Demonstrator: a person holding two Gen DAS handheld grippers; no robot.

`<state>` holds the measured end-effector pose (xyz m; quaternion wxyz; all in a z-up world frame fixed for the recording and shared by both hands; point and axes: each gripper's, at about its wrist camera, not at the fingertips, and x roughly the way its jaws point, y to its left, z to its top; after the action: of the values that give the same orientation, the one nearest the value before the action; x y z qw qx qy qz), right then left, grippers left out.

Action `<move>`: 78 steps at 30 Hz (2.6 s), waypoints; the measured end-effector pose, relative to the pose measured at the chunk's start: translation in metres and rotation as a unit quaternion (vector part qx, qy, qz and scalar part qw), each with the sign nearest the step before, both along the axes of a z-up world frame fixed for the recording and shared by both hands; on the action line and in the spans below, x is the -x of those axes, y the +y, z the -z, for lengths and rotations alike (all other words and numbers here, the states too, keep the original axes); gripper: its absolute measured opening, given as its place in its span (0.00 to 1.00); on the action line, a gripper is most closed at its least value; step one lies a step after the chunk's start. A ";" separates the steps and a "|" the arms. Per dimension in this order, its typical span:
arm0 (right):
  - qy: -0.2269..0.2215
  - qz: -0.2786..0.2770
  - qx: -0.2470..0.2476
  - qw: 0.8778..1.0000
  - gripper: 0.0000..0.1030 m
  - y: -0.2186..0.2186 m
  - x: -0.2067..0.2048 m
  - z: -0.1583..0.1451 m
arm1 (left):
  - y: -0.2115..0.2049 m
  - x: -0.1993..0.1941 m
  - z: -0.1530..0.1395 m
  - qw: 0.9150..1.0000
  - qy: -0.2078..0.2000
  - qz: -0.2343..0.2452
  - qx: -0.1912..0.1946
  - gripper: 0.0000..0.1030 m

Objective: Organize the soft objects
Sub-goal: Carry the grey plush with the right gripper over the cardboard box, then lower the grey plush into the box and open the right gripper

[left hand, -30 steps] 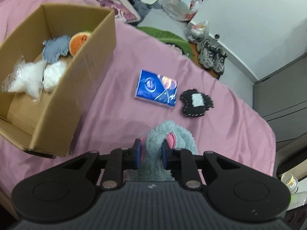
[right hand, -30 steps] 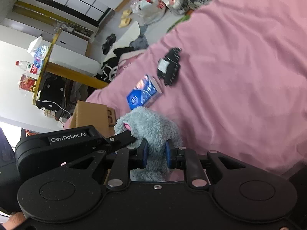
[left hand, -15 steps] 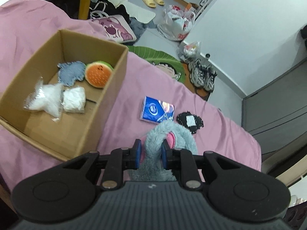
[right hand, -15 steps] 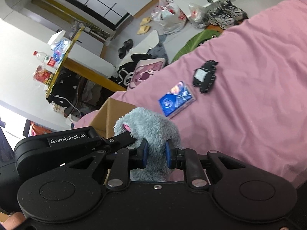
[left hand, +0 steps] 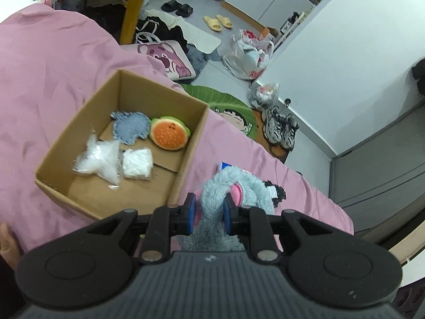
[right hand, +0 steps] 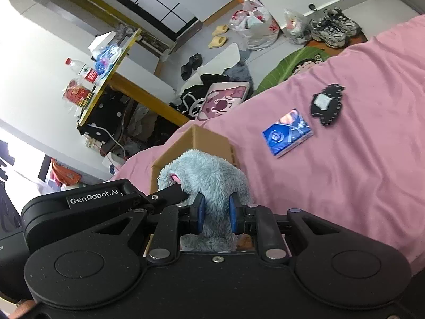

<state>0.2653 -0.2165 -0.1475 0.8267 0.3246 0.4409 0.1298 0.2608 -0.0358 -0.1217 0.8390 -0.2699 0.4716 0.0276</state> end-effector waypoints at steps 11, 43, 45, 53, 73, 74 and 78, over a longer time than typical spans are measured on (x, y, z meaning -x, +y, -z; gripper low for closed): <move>-0.017 -0.016 0.009 1.000 0.18 0.043 0.002 -0.009 | 0.046 0.011 -0.007 1.000 -0.011 -0.018 0.010 0.19; 0.023 -0.066 0.071 0.995 0.18 0.124 -0.039 0.010 | 0.131 -0.012 0.037 0.996 0.026 -0.067 0.059 0.19; 0.028 -0.068 0.078 0.994 0.19 0.126 -0.041 0.012 | 0.131 -0.017 0.043 0.995 0.032 -0.067 0.062 0.19; 0.060 -0.071 0.101 0.991 0.33 0.125 -0.049 0.022 | 0.129 -0.036 0.082 0.991 0.106 -0.042 0.077 0.19; 0.056 -0.066 0.074 0.993 0.50 0.117 -0.038 0.011 | 0.129 -0.032 0.075 0.990 0.126 -0.046 0.051 0.28; 0.054 -0.065 0.072 0.994 0.51 0.115 -0.036 0.010 | 0.129 -0.030 0.073 0.990 0.124 -0.046 0.050 0.29; 0.050 -0.061 0.054 0.995 0.52 0.107 -0.030 0.005 | 0.124 -0.023 0.061 0.992 0.114 -0.040 0.038 0.40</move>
<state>0.2958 -0.1092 -0.1527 0.8107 0.2580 0.5068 0.1392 0.2835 0.0881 -0.1826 0.7675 -0.3150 0.5534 0.0736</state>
